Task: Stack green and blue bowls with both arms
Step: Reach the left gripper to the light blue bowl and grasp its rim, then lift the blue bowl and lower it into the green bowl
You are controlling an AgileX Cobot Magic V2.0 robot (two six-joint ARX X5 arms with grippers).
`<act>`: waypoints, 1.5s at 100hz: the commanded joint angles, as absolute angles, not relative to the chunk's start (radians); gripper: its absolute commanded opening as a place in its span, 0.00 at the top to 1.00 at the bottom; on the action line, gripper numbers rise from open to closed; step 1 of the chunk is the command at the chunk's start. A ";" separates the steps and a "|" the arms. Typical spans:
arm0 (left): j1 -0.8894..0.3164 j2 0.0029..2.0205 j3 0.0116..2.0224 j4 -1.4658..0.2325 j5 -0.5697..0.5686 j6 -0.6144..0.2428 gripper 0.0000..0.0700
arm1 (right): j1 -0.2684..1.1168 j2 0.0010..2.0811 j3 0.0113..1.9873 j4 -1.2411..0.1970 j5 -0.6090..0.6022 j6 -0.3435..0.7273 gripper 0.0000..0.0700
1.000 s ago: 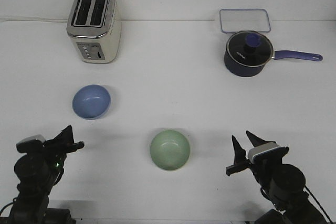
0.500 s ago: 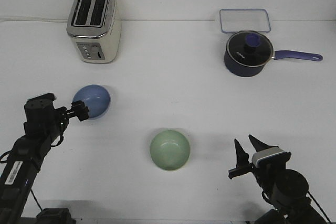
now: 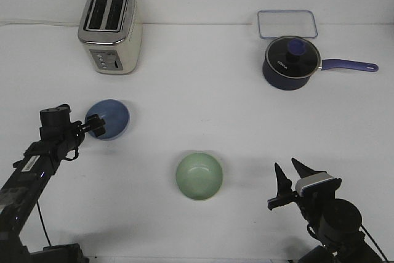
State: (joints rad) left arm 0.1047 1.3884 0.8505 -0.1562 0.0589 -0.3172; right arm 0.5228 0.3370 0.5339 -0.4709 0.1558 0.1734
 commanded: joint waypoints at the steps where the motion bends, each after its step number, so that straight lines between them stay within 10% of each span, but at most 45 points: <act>1: 0.108 1.431 0.865 -0.126 0.064 -0.326 0.28 | 0.529 0.337 0.543 -0.458 0.154 0.186 0.56; 18: 0.108 1.486 0.865 -0.093 0.064 -0.329 0.35 | 0.529 0.337 0.543 -0.458 0.154 0.186 0.56; 33: 0.108 1.493 0.865 -0.093 0.065 -0.325 1.00 | 0.529 0.337 0.543 -0.458 0.155 0.186 0.56; 92: 0.035 1.283 0.912 -0.127 0.370 -0.322 0.98 | 0.529 0.337 0.543 -0.458 0.155 0.186 0.56; 150: -0.548 1.202 0.913 -0.216 0.284 -0.326 0.98 | 0.529 0.337 0.543 -0.458 0.155 0.186 0.56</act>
State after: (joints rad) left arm -0.5076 1.1801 0.8997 -0.2249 0.3080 -0.3275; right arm 0.5228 0.3370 0.5339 -0.4698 0.1558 0.1734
